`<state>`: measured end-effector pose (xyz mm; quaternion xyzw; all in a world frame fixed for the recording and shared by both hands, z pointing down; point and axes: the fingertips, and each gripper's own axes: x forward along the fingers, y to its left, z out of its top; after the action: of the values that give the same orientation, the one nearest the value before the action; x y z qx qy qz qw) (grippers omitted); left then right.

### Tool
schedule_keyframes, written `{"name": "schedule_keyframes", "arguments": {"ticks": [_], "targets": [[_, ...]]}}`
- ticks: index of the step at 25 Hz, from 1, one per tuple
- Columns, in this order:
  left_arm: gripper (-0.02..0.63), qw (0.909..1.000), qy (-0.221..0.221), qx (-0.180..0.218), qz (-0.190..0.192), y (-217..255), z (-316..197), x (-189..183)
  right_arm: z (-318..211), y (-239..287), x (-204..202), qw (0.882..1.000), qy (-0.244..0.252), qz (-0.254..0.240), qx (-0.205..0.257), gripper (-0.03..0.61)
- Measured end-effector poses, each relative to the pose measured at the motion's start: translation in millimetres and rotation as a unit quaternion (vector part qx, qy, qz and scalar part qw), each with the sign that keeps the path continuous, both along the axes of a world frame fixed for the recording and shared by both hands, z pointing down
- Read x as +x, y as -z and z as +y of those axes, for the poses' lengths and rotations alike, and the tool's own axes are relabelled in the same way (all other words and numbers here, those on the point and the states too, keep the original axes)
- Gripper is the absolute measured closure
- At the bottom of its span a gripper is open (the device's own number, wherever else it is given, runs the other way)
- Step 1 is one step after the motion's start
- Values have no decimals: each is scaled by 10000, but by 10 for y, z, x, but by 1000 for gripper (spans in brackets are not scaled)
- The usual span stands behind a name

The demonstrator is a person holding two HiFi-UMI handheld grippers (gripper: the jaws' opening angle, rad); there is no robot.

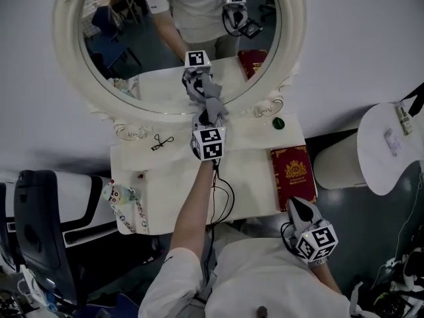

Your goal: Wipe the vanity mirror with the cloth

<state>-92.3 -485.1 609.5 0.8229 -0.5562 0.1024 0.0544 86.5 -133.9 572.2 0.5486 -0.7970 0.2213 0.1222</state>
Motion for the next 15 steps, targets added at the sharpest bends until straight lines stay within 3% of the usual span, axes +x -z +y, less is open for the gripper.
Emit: {"name": "schedule_keyframes", "arguments": {"ticks": [7,15], "targets": [[586,9974,639,-213,-235,-252,28,-856,10,-2,-332,9999,26,-97,-58,571],[588,9947,831,92,-598,50,39,-1406,-47,7,-663,9995,156,-271,-1,571]]}}
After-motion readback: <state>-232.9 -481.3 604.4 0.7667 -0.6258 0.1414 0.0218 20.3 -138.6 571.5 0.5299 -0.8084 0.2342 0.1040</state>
